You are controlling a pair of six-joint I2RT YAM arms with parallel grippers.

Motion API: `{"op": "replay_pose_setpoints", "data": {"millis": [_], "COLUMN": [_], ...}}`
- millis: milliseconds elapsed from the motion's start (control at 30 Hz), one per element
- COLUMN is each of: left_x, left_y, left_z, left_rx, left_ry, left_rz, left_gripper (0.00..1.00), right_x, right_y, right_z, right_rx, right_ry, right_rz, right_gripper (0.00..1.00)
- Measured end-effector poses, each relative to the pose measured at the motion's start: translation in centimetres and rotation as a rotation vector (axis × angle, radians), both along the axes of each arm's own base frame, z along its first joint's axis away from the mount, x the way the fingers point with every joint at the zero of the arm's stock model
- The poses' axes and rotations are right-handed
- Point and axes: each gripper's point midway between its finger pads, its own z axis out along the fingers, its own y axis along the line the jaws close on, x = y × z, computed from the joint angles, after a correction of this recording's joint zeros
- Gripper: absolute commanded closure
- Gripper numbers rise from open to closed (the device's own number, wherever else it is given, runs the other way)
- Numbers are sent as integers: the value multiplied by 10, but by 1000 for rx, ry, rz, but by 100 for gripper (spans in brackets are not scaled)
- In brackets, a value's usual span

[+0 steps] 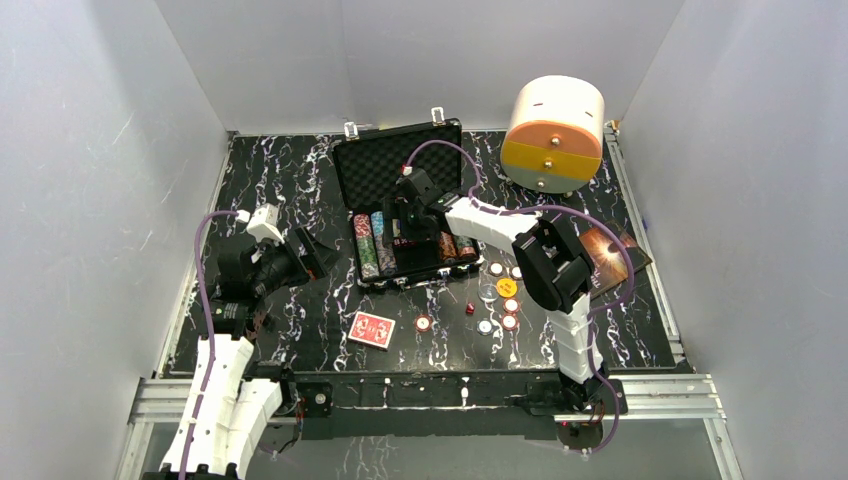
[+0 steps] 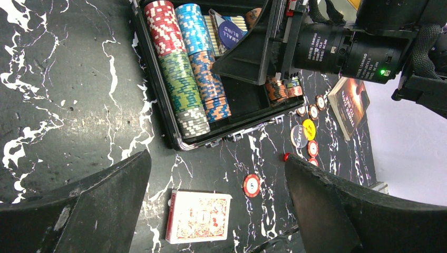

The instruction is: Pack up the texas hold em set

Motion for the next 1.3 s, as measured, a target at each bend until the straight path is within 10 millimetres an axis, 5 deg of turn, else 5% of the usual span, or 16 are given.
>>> {"op": "replay_pose_setpoints", "data": {"millis": [467, 633, 833, 1000, 1167, 1300], "left_x": [0, 0, 0, 0, 0, 0], "left_y": [0, 1, 1, 1, 0, 0], "left_z": [0, 0, 0, 1, 0, 0], "left_rx": [1, 2, 2, 2, 1, 1], "left_ry": [0, 0, -1, -3, -3, -3], "left_rz": [3, 3, 3, 3, 3, 3], "left_gripper": [2, 2, 2, 2, 2, 2], "right_x": [9, 8, -9, -35, -77, -107], "right_y": [-10, -18, -47, -88, -140, -165], "right_z": [4, 13, 64, 81, 46, 24], "right_rx": [-41, -57, -46, -100, -253, -322], "right_ry": [-55, -76, -149, -164, -41, 62], "right_rz": [-41, -50, -68, -106, -158, -197], "right_gripper": [10, 28, 53, 51, 31, 29]}}
